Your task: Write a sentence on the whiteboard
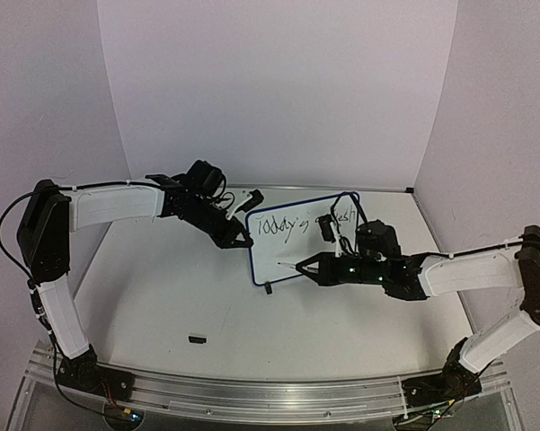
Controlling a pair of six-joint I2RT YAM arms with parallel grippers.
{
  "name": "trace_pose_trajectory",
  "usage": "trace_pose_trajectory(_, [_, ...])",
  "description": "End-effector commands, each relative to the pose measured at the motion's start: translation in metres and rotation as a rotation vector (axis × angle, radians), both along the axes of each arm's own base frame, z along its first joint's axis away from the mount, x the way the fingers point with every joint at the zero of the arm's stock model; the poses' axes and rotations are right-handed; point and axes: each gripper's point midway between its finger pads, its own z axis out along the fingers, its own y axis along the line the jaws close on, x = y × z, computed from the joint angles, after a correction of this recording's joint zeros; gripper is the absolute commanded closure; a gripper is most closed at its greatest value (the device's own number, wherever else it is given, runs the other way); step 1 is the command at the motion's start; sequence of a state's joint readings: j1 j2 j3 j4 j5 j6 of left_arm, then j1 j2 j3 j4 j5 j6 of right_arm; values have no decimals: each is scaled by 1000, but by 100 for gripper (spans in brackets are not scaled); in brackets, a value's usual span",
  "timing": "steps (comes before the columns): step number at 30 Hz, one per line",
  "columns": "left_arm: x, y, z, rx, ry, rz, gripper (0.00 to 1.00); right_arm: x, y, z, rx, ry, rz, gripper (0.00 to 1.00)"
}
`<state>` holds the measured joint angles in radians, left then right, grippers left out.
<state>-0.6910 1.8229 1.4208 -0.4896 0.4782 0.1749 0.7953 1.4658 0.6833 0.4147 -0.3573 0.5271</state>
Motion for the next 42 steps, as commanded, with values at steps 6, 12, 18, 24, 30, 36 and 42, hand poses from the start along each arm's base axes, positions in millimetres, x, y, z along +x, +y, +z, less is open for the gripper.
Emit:
trace_pose_trajectory(6, [0,-7,4,-2,10,-11,100,30,42,23,150,-60,14,100])
trace_pose_trajectory(12, [0,-6,4,1,7,-11,100,41,52,14,156,-49,4,100])
trace_pose_trajectory(18, [0,-6,4,1,8,-11,100,49,53,7,148,-40,-30,100])
trace_pose_trajectory(24, [0,-6,4,1,8,-11,100,52,52,2,139,-35,-45,100])
trace_pose_trajectory(30, [0,-6,4,1,7,-11,100,52,54,-5,127,-21,-38,100])
trace_pose_trajectory(36, [0,-7,4,1,9,-11,100,51,51,-11,109,-14,-43,100])
trace_pose_trajectory(42, [0,-6,4,0,9,-12,100,52,42,-10,96,-27,-82,100])
